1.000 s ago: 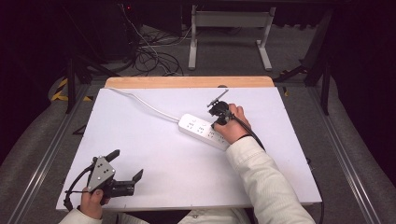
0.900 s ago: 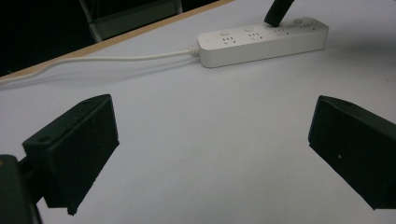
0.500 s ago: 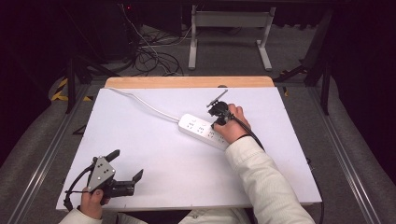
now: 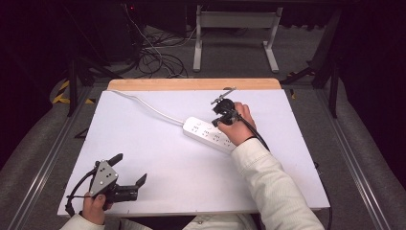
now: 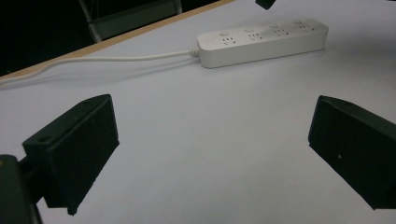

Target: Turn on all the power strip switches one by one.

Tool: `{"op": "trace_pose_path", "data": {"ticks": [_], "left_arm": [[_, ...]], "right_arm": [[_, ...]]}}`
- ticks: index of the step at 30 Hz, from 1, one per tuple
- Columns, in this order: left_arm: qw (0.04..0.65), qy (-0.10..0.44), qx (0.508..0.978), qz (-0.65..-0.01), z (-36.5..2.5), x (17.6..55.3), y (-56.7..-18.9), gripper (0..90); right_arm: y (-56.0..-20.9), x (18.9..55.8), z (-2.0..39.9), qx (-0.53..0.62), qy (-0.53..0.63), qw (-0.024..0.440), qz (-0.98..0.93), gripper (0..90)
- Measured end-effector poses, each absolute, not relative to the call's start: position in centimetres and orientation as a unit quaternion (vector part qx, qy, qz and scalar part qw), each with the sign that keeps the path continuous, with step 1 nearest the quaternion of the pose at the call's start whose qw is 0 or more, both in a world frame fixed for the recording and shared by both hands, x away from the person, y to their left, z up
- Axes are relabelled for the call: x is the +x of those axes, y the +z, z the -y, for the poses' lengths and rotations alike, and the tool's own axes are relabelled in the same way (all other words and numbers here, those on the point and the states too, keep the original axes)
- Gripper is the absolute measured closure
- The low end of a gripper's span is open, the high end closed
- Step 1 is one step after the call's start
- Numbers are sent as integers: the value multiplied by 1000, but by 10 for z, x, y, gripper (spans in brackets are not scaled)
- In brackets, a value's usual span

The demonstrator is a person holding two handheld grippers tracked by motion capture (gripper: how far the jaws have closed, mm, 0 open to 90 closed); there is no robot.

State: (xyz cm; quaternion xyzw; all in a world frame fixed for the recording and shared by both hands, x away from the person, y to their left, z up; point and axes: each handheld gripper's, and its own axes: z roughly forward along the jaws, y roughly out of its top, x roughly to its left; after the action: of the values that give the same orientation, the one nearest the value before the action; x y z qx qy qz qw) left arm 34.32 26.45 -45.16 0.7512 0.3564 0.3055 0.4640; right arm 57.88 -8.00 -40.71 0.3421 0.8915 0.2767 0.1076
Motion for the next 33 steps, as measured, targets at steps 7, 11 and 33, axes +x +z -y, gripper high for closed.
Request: {"op": "trace_pose_path", "data": {"ticks": [7,11,33], "left_arm": [[467,303,749,-359,-264,343,-452,20],[466,303,750,-359,-265,343,-452,20],[466,303,750,-359,-265,343,-452,20]], "right_arm": [[-407,582,75,337,288,107,-890,900],[-409,584,73,337,291,112,-888,900],[-434,597,60,333,263,107,-899,900]]}}
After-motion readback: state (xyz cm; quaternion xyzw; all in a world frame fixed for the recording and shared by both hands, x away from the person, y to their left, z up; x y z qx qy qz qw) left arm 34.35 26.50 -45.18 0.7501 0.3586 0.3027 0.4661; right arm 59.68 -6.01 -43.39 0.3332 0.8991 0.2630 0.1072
